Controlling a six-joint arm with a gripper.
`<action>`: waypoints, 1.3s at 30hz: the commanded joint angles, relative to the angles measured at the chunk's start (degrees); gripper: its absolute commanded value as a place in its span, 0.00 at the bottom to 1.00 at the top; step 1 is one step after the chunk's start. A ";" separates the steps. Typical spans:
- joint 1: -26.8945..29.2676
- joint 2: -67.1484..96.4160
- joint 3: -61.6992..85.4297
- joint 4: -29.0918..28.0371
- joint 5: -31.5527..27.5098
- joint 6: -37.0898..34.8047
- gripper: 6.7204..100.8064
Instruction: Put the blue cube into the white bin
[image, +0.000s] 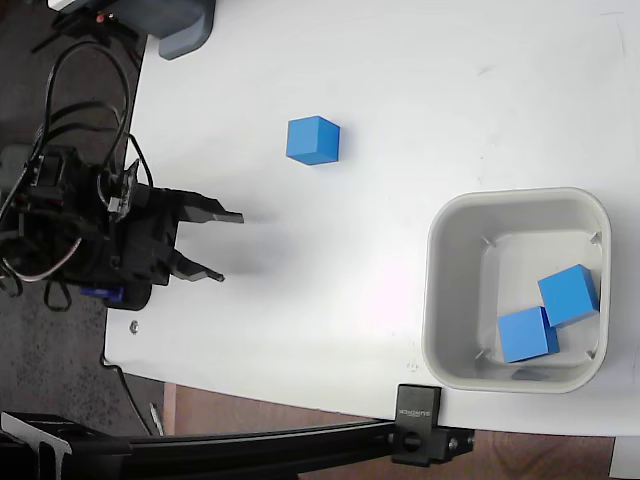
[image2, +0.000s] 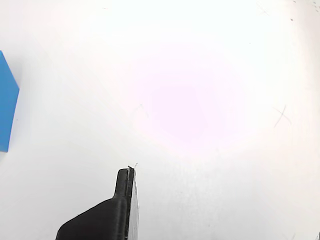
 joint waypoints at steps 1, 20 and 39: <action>0.44 1.32 -1.41 -0.97 -0.97 -0.53 0.99; 6.50 -4.04 -11.60 -0.97 -8.61 -0.44 0.99; -18.72 -53.79 -43.77 -4.57 9.93 24.70 0.96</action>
